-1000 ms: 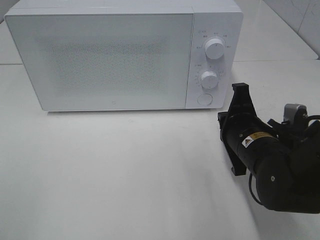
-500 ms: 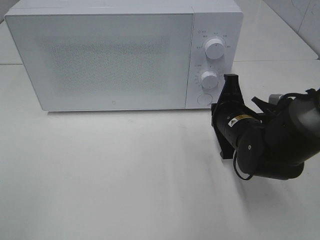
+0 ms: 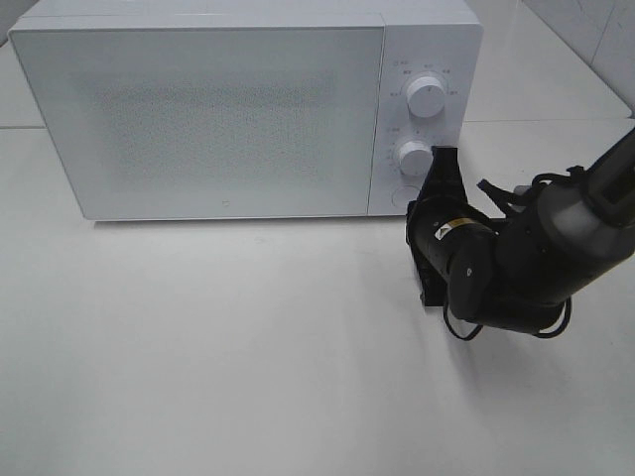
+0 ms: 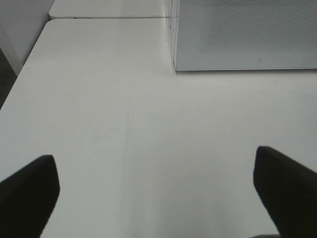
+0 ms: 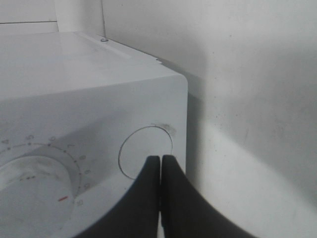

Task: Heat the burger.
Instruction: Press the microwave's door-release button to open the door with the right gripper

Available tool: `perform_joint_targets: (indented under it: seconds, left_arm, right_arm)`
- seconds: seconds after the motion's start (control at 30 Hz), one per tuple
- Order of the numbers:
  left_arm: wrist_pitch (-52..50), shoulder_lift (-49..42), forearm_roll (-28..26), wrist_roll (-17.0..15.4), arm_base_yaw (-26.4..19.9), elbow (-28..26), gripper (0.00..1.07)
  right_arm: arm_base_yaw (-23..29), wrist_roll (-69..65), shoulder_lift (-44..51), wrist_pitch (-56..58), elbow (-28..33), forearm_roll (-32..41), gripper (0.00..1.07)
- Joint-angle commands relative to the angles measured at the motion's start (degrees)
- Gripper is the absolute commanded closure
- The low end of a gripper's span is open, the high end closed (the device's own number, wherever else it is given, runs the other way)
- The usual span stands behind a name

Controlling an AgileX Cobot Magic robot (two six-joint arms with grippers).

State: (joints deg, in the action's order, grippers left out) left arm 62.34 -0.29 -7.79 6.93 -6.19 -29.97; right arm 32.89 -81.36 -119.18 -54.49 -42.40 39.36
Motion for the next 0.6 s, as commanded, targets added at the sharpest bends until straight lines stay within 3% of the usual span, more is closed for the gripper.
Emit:
perform_joint_targets:
  seconds: [0.03, 0.6]
  left_arm:
    - [-0.7, -0.9, -0.5, -0.2, -0.1, 0.2, 0.07]
    - [-0.7, -0.9, -0.5, -0.2, -0.1, 0.2, 0.07]
  right_arm:
    - [-0.8, -0.3, -0.2, 0.5, -1.5, -0.8, 1.07]
    - [-0.9, 1.1, -3.6, 0.7, -6.4, 1.9, 1.07]
